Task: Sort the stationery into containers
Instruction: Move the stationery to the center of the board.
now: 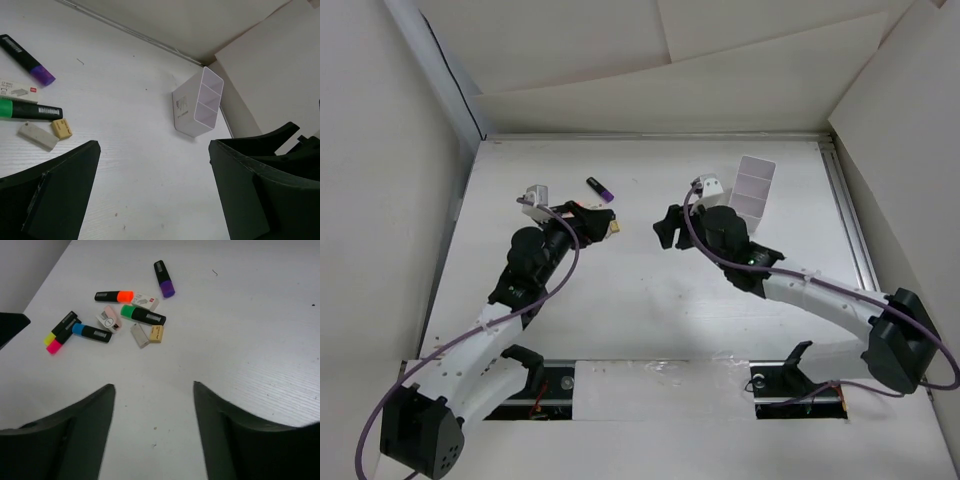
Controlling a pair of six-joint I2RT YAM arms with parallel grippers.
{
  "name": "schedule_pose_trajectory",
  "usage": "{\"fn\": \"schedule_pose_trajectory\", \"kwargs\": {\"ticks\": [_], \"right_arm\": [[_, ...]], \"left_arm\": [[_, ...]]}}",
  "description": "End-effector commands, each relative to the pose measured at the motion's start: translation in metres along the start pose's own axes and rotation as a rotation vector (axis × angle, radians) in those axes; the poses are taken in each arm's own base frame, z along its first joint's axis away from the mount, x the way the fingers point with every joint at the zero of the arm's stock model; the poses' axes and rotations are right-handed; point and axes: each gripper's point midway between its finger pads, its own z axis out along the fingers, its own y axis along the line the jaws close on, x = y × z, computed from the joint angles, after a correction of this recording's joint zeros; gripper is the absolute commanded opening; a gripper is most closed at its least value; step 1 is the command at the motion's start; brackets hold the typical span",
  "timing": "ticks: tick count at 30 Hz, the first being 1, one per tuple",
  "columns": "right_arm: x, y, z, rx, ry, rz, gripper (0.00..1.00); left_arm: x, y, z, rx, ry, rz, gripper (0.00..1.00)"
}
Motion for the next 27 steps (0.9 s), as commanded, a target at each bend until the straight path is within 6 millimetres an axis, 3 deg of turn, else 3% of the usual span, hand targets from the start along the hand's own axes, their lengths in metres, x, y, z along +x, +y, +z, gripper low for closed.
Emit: {"fn": "schedule_pose_trajectory", "kwargs": {"ticks": [1, 2, 3, 5, 7, 10, 13, 14, 15, 17, 18, 20, 21, 23, 24, 25, 27], "right_arm": [[-0.023, 0.012, 0.005, -0.017, -0.056, 0.009, 0.64], [-0.023, 0.012, 0.005, -0.017, -0.056, 0.009, 0.49], [-0.019, 0.011, 0.01, -0.008, -0.036, 0.003, 0.22], [-0.017, 0.011, 0.013, -0.004, -0.026, 0.001, 0.04], [-0.014, 0.01, 0.016, 0.0, -0.017, -0.002, 0.0], [-0.016, 0.013, 0.024, 0.005, -0.017, -0.002, 0.0], [-0.001, 0.021, 0.042, -0.03, 0.049, -0.034, 0.0], [0.0, 0.024, 0.055, -0.024, 0.063, -0.038, 0.04], [0.004, 0.025, 0.062, -0.018, 0.078, -0.041, 0.13], [-0.002, 0.029, 0.077, -0.006, 0.072, -0.032, 0.31], [0.014, 0.025, 0.091, 0.009, 0.106, -0.041, 0.47], [0.022, 0.027, 0.107, 0.018, 0.127, -0.046, 0.6], [0.027, 0.031, 0.125, 0.015, 0.144, -0.049, 0.65], [0.041, 0.026, 0.141, 0.052, 0.195, -0.063, 0.66], [0.028, 0.035, 0.152, 0.044, 0.176, -0.059, 0.66], [0.054, 0.024, 0.164, 0.081, 0.237, -0.085, 0.66], [0.059, 0.013, 0.181, 0.098, 0.261, -0.08, 0.64]], "left_arm": [[-0.014, -0.004, -0.004, 0.013, -0.058, 0.019, 0.88], [-0.016, -0.002, -0.005, -0.002, -0.067, 0.018, 0.88], [-0.012, 0.005, -0.005, -0.023, -0.065, 0.018, 0.87], [-0.011, 0.009, -0.009, -0.025, -0.087, 0.017, 0.83], [-0.007, 0.015, -0.009, -0.039, -0.085, 0.017, 0.79], [-0.003, 0.022, -0.006, -0.063, -0.074, 0.029, 0.72], [0.001, 0.027, -0.003, -0.079, -0.079, 0.042, 0.51], [0.001, 0.027, -0.003, -0.079, -0.079, 0.042, 0.44], [0.006, 0.035, -0.002, -0.107, -0.06, 0.058, 0.2], [0.0, 0.035, -0.002, -0.127, -0.072, 0.059, 0.05], [0.001, 0.036, -0.002, -0.133, -0.065, 0.059, 0.05], [0.001, 0.036, -0.002, -0.133, -0.065, 0.059, 0.1], [0.003, 0.04, -0.005, -0.145, -0.065, 0.059, 0.14], [-0.001, 0.042, -0.009, -0.16, -0.09, 0.059, 0.25], [-0.002, 0.042, -0.011, -0.159, -0.091, 0.059, 0.35], [0.0, 0.042, -0.013, -0.158, -0.092, 0.049, 0.38], [-0.007, 0.038, -0.016, -0.147, -0.12, 0.038, 0.43]]}}
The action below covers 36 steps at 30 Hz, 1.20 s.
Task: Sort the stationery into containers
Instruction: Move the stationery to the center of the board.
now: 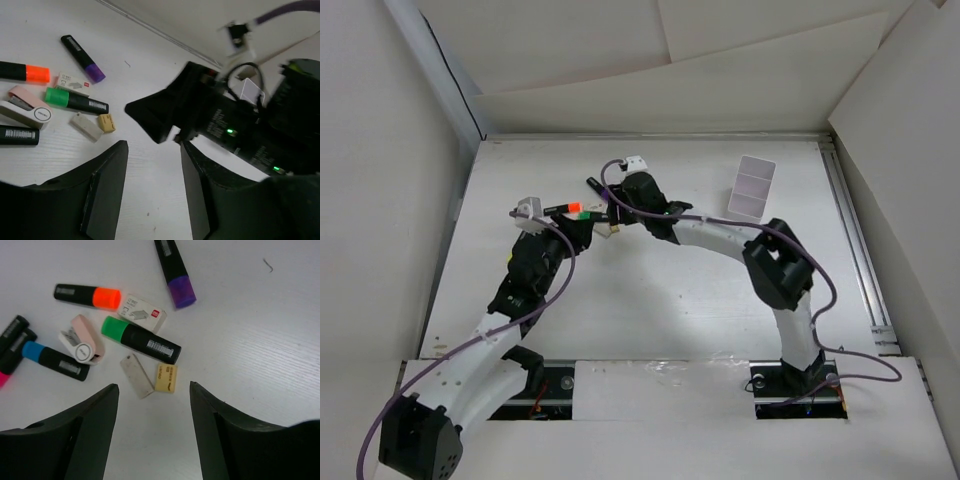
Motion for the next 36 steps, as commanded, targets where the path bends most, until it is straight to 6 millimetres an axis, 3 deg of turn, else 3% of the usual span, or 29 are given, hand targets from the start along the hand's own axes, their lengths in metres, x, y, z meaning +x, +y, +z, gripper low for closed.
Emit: {"fn": "schedule_pose_trajectory", "kwargs": {"ticks": [1, 3, 4, 5, 8, 10, 11, 12, 15, 19, 23, 25, 33, 36], "right_arm": [[-0.003, 0.0, 0.028, 0.015, 0.042, -0.01, 0.64], [0.001, -0.01, 0.041, 0.017, 0.086, -0.002, 0.63], [-0.015, -0.003, 0.046, 0.006, 0.058, 0.003, 0.63], [0.002, -0.007, 0.057, 0.021, 0.099, -0.013, 0.63], [-0.006, -0.01, 0.076, 0.011, 0.103, -0.011, 0.63], [0.001, -0.01, 0.082, 0.015, 0.139, -0.015, 0.63], [-0.01, -0.008, 0.084, 0.019, 0.118, -0.013, 0.63], [0.003, -0.012, 0.09, 0.03, 0.149, -0.018, 0.63], [0.005, -0.022, 0.099, 0.061, 0.147, -0.016, 0.63], [0.003, -0.029, 0.104, 0.077, 0.141, -0.011, 0.63], [0.014, -0.031, 0.115, 0.088, 0.174, -0.029, 0.62], [0.002, -0.027, 0.117, 0.08, 0.152, -0.025, 0.6], [-0.003, -0.036, 0.125, 0.056, 0.15, -0.006, 0.6], [0.004, -0.041, 0.129, 0.048, 0.17, 0.0, 0.65]], "left_arm": [[-0.013, -0.002, -0.007, -0.002, -0.057, -0.027, 0.44], [-0.023, -0.003, -0.013, -0.005, -0.099, -0.042, 0.44], [-0.024, -0.004, -0.015, 0.0, -0.105, -0.053, 0.46], [-0.023, 0.0, -0.017, -0.006, -0.113, -0.064, 0.48], [-0.031, -0.006, -0.026, 0.024, -0.148, -0.072, 0.49], [-0.032, -0.006, -0.029, 0.031, -0.157, -0.074, 0.5], [-0.034, -0.007, -0.031, 0.042, -0.169, -0.077, 0.5], [-0.034, -0.007, -0.031, 0.042, -0.169, -0.077, 0.52], [-0.032, -0.009, -0.032, 0.053, -0.16, -0.087, 0.52], [-0.028, -0.009, -0.029, 0.056, -0.145, -0.093, 0.52], [-0.028, -0.011, -0.029, 0.064, -0.141, -0.093, 0.52], [-0.028, -0.011, -0.029, 0.064, -0.141, -0.093, 0.52], [-0.03, -0.012, -0.032, 0.069, -0.147, -0.094, 0.52], [-0.029, -0.014, -0.033, 0.084, -0.149, -0.095, 0.52]]}}
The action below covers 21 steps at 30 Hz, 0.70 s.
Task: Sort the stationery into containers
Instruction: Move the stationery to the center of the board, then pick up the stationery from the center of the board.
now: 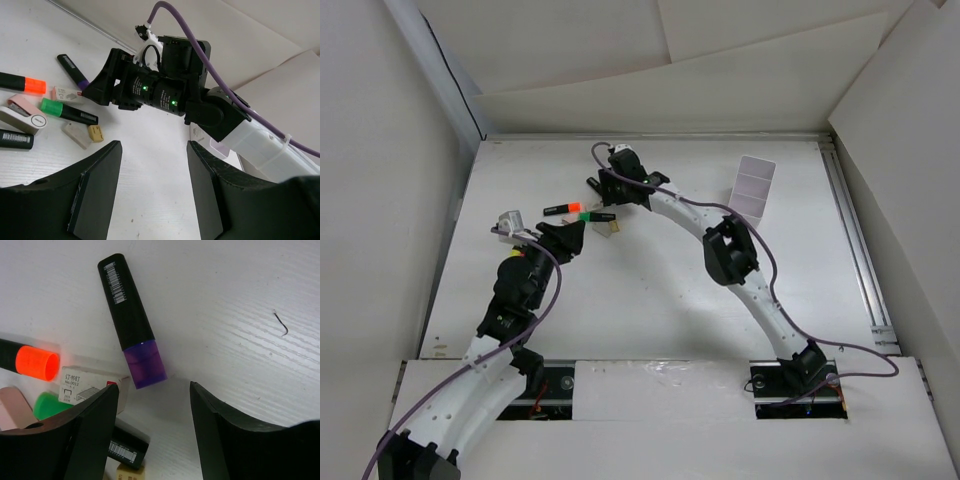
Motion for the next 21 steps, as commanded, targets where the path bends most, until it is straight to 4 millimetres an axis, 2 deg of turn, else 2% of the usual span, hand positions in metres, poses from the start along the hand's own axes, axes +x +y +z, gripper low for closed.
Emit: {"fn": "schedule_pose_trajectory", "kwargs": {"ticks": [1, 2, 3, 4, 5, 6, 7, 8, 9, 10, 11, 13, 14, 15, 17, 18, 19, 20, 21], "right_arm": [[-0.016, -0.003, -0.003, -0.018, -0.016, 0.016, 0.65], [-0.012, -0.002, 0.0, -0.025, -0.005, 0.015, 0.65], [-0.017, -0.001, -0.002, -0.029, -0.017, 0.016, 0.61], [-0.009, -0.003, 0.001, -0.021, 0.005, 0.014, 0.52], [-0.015, -0.002, -0.003, -0.026, -0.008, 0.015, 0.49], [-0.018, -0.003, -0.005, -0.02, -0.023, 0.017, 0.49], [-0.012, -0.006, -0.014, -0.016, -0.011, 0.015, 0.48], [-0.024, 0.0, -0.018, -0.049, -0.067, 0.021, 0.48], [-0.023, 0.009, -0.025, -0.073, -0.075, 0.015, 0.47], [-0.005, 0.004, -0.027, -0.073, -0.041, 0.012, 0.47], [-0.031, 0.011, -0.048, -0.097, -0.106, 0.018, 0.47], [-0.034, 0.016, -0.063, -0.128, -0.106, 0.017, 0.47], [-0.039, 0.023, -0.077, -0.14, -0.117, 0.012, 0.48], [-0.041, 0.024, -0.082, -0.15, -0.121, -0.009, 0.48], [-0.031, 0.027, -0.091, -0.136, -0.103, -0.031, 0.5], [-0.04, 0.026, -0.104, -0.132, -0.124, -0.028, 0.47], [-0.039, 0.031, -0.111, -0.141, -0.128, -0.033, 0.42], [-0.04, 0.031, -0.117, -0.143, -0.133, -0.032, 0.39], [-0.038, 0.026, -0.131, -0.135, -0.138, -0.031, 0.32]], "left_arm": [[-0.003, -0.007, -0.002, 0.04, -0.019, -0.011, 0.52], [-0.003, -0.008, -0.002, 0.041, -0.019, -0.02, 0.52], [-0.003, -0.008, -0.002, 0.041, -0.019, -0.02, 0.52], [-0.003, -0.008, -0.002, 0.041, -0.019, -0.02, 0.52], [-0.003, -0.008, -0.002, 0.041, -0.019, -0.02, 0.52], [-0.004, -0.006, -0.002, 0.033, -0.026, -0.021, 0.52], [-0.002, -0.004, -0.002, 0.026, -0.019, -0.019, 0.52], [-0.002, -0.001, -0.002, 0.008, -0.023, -0.017, 0.52], [-0.004, 0.0, -0.001, 0.001, -0.029, -0.017, 0.52], [-0.004, 0.001, -0.001, 0.001, -0.029, -0.017, 0.52], [-0.004, 0.004, -0.001, -0.015, -0.032, -0.016, 0.52], [-0.006, 0.009, -0.001, -0.044, -0.048, -0.026, 0.5], [-0.005, 0.013, 0.0, -0.067, -0.041, -0.022, 0.5], [-0.005, 0.016, 0.0, -0.085, -0.043, -0.032, 0.47], [-0.002, 0.022, 0.003, -0.122, -0.038, -0.034, 0.45], [-0.003, 0.025, 0.005, -0.141, -0.036, -0.03, 0.45], [0.005, 0.037, 0.008, -0.195, -0.02, -0.031, 0.4], [0.003, 0.036, 0.011, -0.21, -0.018, -0.027, 0.39], [0.006, 0.039, 0.013, -0.226, -0.001, -0.02, 0.39]]}}
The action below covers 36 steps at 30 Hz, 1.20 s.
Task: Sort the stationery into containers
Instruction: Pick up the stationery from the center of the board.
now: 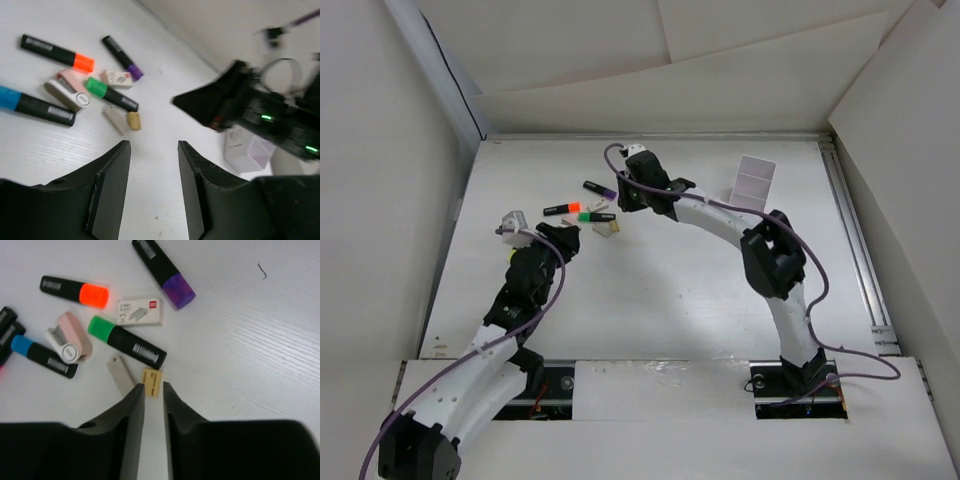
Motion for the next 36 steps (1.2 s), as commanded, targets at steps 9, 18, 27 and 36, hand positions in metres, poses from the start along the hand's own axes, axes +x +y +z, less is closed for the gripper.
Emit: {"fn": "schedule_pose_trajectory", "kwargs": {"ticks": [9, 18, 27, 36], "right_arm": [[-0.007, 0.022, -0.123, -0.043, -0.159, -0.019, 0.0], [0.014, 0.002, -0.169, 0.002, -0.194, 0.022, 0.16], [0.018, -0.004, -0.177, -0.024, -0.206, 0.043, 0.45], [0.017, 0.0, -0.181, -0.066, -0.21, 0.054, 0.45]], "left_arm": [[0.017, 0.065, 0.045, -0.397, 0.042, -0.036, 0.51], [0.01, 0.076, 0.05, -0.49, 0.013, -0.047, 0.53], [0.026, 0.105, 0.065, -0.62, 0.117, -0.078, 0.5], [0.021, 0.125, 0.076, -0.629, 0.07, -0.184, 0.51]]}}
